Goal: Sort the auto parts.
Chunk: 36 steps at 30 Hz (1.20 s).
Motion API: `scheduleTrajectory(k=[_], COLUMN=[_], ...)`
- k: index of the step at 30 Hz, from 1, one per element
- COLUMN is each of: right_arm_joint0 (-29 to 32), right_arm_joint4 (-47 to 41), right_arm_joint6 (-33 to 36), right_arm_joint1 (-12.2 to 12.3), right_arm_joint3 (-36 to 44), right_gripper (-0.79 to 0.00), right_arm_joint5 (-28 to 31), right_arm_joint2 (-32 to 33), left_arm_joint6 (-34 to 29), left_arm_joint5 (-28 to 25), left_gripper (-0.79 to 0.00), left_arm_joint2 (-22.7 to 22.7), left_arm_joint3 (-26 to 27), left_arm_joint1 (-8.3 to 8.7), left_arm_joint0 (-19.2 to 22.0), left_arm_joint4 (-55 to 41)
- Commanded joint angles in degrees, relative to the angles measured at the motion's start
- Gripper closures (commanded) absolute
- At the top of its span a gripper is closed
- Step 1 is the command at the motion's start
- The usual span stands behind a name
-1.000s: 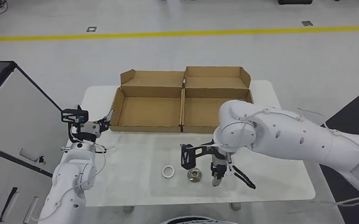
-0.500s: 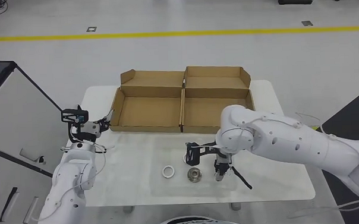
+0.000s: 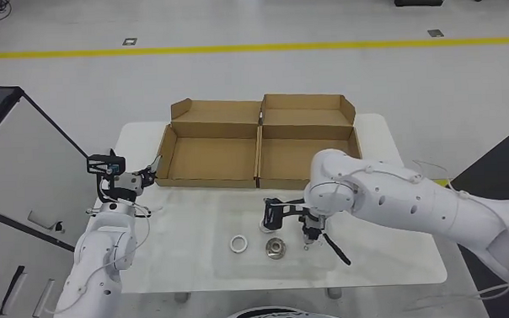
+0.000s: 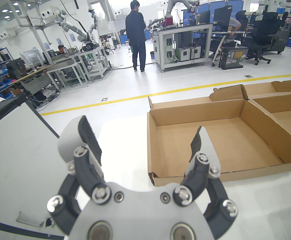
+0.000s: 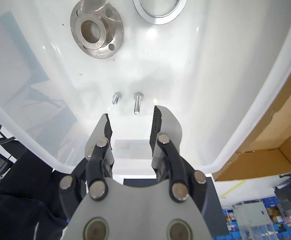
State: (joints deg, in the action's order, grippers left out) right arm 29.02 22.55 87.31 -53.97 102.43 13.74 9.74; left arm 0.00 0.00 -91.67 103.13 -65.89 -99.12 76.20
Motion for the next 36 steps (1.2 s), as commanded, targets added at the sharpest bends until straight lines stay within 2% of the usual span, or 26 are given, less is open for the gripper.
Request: scheduleTrajectory(k=[1, 7, 19, 29, 33, 35, 36], right_arm_joint0=[0.44, 1.89, 3.10, 3.78, 4.13, 4.26, 4.33], right_arm_joint4=[0.46, 1.89, 2.70, 3.70, 4.02, 4.24, 4.41], right_arm_joint6=[-0.18, -0.55, -0.74, 0.17, 0.40, 0.57, 0.69], right_arm_joint1=[-0.40, -1.62, -3.14, -3.83, -3.95, -4.00, -4.02], right_arm_joint3=[-0.77, -3.14, -5.44, -6.93, -7.08, -7.14, -7.15], right_gripper=[-0.431, -0.376, -0.372, -0.305, -0.252, -0.172, -0.086], right_arm_joint5=[0.32, 0.64, 1.16, 1.47, 1.57, 1.59, 1.57], right_arm_joint2=[0.00, 0.05, 0.33, 0.79, 1.06, 1.20, 1.25], left_arm_joint6=[0.00, 0.00, 0.00, 0.00, 0.00, 0.00, 0.00], left_arm_joint5=[0.00, 0.00, 0.00, 0.00, 0.00, 0.00, 0.00], left_gripper=[-0.785, -0.785, -0.785, -0.785, -0.785, -0.785, -0.785], left_arm_joint2=[0.00, 0.00, 0.00, 0.00, 0.00, 0.00, 0.00], left_arm_joint3=[0.00, 0.00, 0.00, 0.00, 0.00, 0.00, 0.00], left_arm_joint1=[0.00, 0.00, 0.00, 0.00, 0.00, 0.00, 0.00], left_arm_joint0=[0.00, 0.00, 0.00, 0.00, 0.00, 0.00, 0.00], left_arm_joint4=[0.00, 0.00, 0.00, 0.00, 0.00, 0.00, 0.00])
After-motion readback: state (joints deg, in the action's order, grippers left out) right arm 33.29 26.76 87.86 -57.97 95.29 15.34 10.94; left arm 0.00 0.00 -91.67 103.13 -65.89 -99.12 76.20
